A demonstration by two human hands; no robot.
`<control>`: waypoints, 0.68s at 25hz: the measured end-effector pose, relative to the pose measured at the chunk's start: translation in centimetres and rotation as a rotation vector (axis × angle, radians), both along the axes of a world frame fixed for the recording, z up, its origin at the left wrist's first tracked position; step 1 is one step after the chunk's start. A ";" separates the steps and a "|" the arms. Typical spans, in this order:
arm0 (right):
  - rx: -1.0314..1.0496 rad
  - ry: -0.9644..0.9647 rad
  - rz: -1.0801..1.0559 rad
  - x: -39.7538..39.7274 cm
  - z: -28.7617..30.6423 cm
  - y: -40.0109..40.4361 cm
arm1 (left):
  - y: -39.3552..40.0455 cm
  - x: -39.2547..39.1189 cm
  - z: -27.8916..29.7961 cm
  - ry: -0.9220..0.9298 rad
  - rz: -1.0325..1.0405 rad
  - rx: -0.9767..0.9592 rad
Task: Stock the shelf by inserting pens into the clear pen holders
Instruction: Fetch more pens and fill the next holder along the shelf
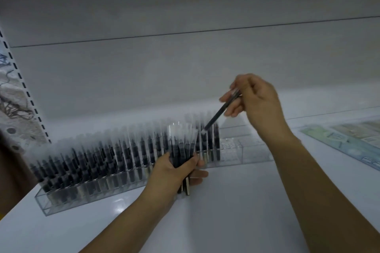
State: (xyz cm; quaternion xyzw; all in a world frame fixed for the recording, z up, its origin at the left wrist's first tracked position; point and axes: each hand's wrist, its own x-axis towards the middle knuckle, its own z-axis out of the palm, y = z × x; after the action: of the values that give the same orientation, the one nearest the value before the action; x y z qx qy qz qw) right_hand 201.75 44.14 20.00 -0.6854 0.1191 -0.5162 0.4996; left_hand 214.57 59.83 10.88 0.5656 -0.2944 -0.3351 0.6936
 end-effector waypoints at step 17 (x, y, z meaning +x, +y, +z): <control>-0.136 0.122 -0.185 1.0 -5.5 -4.5 | -3.6 -2.0 -0.3 -0.142 0.097 -0.056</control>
State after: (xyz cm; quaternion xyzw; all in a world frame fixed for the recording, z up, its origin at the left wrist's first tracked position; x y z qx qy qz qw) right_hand 202.77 39.65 14.48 -0.7339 0.1766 -0.5244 0.3939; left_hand 212.58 56.22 10.61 0.5821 -0.3246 -0.2518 0.7017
